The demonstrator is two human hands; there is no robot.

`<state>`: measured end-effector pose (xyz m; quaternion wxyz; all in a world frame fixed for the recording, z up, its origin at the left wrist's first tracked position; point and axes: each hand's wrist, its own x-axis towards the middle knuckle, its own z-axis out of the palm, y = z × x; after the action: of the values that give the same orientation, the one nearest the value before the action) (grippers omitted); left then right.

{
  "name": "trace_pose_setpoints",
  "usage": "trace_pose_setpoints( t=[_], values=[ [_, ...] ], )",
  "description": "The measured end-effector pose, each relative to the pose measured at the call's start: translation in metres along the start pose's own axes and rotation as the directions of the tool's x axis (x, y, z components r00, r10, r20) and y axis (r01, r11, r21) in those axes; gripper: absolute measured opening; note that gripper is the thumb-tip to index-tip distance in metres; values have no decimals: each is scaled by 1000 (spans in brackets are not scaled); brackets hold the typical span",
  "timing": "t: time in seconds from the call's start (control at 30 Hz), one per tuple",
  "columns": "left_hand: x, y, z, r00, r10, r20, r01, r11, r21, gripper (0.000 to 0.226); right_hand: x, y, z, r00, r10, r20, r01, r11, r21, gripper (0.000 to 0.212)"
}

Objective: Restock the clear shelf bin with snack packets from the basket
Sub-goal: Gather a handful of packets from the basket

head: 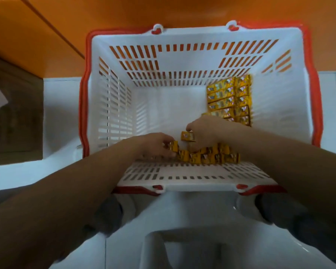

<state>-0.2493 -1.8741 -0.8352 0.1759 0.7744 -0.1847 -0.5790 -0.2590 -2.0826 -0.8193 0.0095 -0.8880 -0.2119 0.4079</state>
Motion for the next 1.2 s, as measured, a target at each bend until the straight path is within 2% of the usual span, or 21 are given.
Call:
trace_pose_setpoints(
  t=[0.07,0.13,0.3,0.47,0.6,0.73,0.8,0.9,0.93,1.0,1.03,1.13,1.2],
  values=[
    [3,0,1,998,-21,-52,18,998,-64,24,-2,3,-4,999,16,31,-18,999,42,74],
    [7,3,2,999,-12,-41,8,996,-93,24,-4,5,-4,999,29,41,-32,997,73,78],
    [10,12,3,995,52,84,-33,975,-218,40,-10,5,2,997,30,68,-45,971,237,83],
    [11,14,13,999,36,-30,-40,988,-147,59,-19,10,-4,998,65,12,-64,884,463,66],
    [14,7,8,988,-22,-152,-16,970,-243,34,-24,18,-8,992,122,-14,-86,776,625,60],
    [17,3,5,952,-144,-269,40,933,-359,46,-25,29,-14,978,205,-40,-84,565,821,49],
    [17,3,5,957,-169,-236,59,909,-413,44,-23,30,-14,965,254,-70,-79,530,844,45],
    [15,5,1,983,-71,-167,-17,882,-472,16,-17,23,-5,943,324,-77,-95,482,871,43],
    [17,4,2,985,-54,-165,-28,889,-457,18,-15,19,-1,934,348,-81,-102,477,873,42],
    [17,4,1,962,-103,-252,-23,891,-454,19,-12,13,4,915,395,-82,-114,446,888,40],
    [16,5,-2,941,-146,-305,-28,865,-500,15,-11,11,5,903,425,-60,-119,382,916,40],
    [11,14,-17,876,-295,-382,-95,671,-735,44,-12,8,-2,875,479,67,-98,40,994,35],
    [4,24,-31,843,-338,-419,-172,569,-804,53,-14,6,-11,884,452,121,-44,-177,983,37]
  ],
)
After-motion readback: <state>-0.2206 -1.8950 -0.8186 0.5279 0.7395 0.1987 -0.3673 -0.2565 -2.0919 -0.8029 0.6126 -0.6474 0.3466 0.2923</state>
